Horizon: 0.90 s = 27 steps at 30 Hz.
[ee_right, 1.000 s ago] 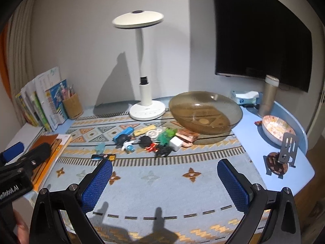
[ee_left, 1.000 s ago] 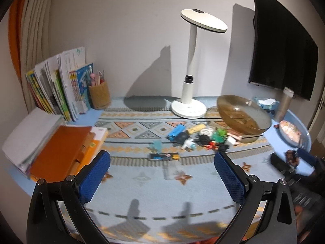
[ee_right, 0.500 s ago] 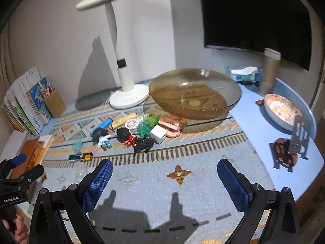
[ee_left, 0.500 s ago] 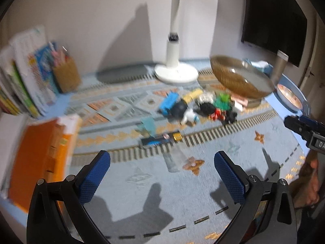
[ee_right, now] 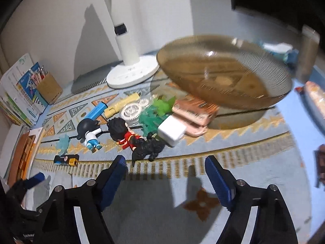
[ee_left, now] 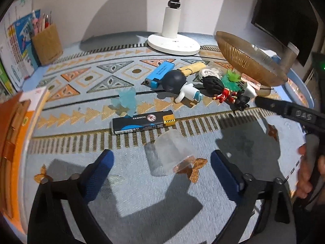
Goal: Organize rigid objects
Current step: 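Grasp the clear plastic cup with the left gripper while the right gripper grasps the black figure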
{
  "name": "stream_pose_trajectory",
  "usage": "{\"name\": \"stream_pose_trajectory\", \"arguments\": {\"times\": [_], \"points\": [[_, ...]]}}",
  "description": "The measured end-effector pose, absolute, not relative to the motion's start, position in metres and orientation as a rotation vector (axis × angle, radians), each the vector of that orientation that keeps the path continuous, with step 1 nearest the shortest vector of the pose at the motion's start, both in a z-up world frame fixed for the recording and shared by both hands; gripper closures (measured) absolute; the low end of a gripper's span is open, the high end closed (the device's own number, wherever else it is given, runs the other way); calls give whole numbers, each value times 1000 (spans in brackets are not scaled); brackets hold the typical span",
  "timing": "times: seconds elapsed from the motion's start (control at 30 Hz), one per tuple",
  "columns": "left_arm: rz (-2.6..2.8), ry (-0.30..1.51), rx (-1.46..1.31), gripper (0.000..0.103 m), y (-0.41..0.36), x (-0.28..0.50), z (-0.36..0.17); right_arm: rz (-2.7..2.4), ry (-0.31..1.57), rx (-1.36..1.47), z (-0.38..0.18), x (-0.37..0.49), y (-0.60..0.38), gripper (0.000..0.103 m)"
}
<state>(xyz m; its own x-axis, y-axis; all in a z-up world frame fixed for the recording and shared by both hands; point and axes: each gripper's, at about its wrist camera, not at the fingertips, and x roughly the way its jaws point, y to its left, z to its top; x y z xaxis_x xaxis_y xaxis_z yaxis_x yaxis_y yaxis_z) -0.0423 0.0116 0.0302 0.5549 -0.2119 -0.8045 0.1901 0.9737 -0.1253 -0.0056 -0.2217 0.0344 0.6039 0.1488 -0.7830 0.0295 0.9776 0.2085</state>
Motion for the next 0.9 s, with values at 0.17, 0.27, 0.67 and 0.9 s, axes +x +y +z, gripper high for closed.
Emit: {"name": "stream_pose_trajectory", "arguments": {"times": [0.17, 0.27, 0.67, 0.9], "points": [[-237, 955, -58, 10, 17, -41, 24, 92, 969, 240, 13, 19, -213, 23], [-236, 949, -71, 10, 22, -42, 22, 79, 952, 224, 10, 28, -211, 25], [-256, 953, -109, 63, 16, -35, 22, 149, 897, 260, 17, 18, -219, 61], [-237, 952, -151, 53, 24, -37, 23, 145, 871, 250, 28, -9, -224, 61]]}}
